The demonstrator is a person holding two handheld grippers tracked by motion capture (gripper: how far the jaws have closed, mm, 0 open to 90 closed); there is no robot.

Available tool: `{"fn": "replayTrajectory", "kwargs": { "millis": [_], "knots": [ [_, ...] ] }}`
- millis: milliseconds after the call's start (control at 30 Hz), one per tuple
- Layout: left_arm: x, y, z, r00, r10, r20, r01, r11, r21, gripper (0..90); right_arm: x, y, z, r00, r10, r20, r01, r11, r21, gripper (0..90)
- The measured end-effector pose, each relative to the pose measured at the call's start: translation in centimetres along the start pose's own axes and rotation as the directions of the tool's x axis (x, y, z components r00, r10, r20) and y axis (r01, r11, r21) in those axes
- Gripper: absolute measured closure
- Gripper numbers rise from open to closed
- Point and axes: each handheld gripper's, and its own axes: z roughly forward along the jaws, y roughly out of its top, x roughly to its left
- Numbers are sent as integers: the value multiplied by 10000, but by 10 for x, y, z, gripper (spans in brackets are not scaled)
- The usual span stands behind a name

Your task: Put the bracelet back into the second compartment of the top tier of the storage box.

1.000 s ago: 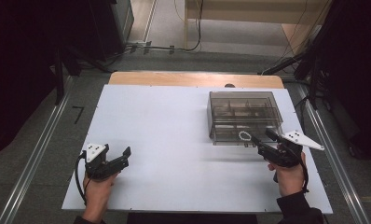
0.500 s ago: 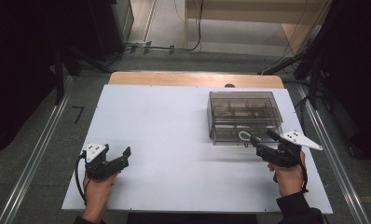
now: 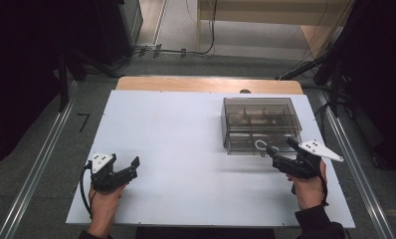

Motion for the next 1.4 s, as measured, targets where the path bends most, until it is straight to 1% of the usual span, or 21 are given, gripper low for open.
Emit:
{"fn": "replayTrajectory", "kwargs": {
  "millis": [267, 467, 967, 1400],
  "knots": [
    [0, 0, 0, 10000, 3, -2, -3, 10000, -6, 156, 1, -1, -3, 9999, 69, -118, -70, 10000, -29, 133],
    [0, 0, 0, 10000, 2, -8, -2, 10000, -10, 156, 3, -2, -6, 9999, -11, -164, 9, 10000, -86, 133],
    [1, 0, -1, 10000, -7, -9, 7, 10000, -16, 156, 4, -5, -14, 9996, 66, -268, -66, 10000, 3, 133],
    [1, 0, -1, 10000, -27, -14, 27, 10000, -7, 156, 4, -8, -18, 9998, 12, -211, -12, 10000, 15, 133]
  ]
}}
